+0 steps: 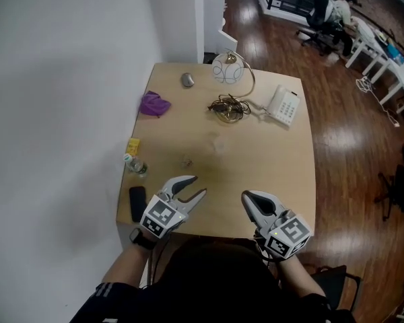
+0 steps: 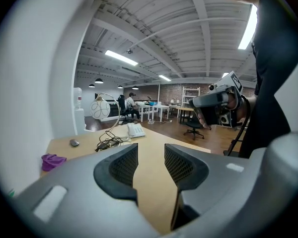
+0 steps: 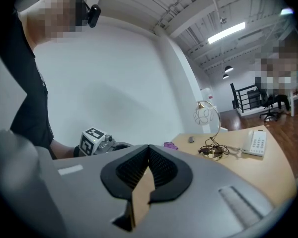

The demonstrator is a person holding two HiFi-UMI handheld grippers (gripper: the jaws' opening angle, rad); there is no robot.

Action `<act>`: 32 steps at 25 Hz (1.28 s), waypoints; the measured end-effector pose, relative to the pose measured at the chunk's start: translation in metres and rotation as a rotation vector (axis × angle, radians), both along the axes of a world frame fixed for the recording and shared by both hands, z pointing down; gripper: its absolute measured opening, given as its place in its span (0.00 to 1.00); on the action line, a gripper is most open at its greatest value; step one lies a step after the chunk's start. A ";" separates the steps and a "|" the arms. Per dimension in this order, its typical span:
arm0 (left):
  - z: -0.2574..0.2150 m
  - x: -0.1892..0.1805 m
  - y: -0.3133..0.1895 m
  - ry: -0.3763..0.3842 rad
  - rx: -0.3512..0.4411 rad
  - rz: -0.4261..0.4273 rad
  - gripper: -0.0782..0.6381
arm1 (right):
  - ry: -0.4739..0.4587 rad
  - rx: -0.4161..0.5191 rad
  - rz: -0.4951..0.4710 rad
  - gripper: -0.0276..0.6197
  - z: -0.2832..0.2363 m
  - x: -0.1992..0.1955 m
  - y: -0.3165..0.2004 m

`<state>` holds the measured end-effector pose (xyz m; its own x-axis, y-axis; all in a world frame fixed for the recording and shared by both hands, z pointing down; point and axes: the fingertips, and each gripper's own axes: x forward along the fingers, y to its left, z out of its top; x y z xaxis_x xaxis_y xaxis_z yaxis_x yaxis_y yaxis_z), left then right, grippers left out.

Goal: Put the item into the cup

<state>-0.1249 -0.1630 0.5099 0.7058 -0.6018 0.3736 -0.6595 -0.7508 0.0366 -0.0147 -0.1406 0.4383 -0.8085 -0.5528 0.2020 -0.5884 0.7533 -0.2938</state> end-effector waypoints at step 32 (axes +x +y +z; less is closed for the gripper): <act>0.253 -0.095 -0.161 -0.357 -0.383 -0.356 0.10 | 0.164 -0.096 -0.083 0.10 0.080 0.009 -0.068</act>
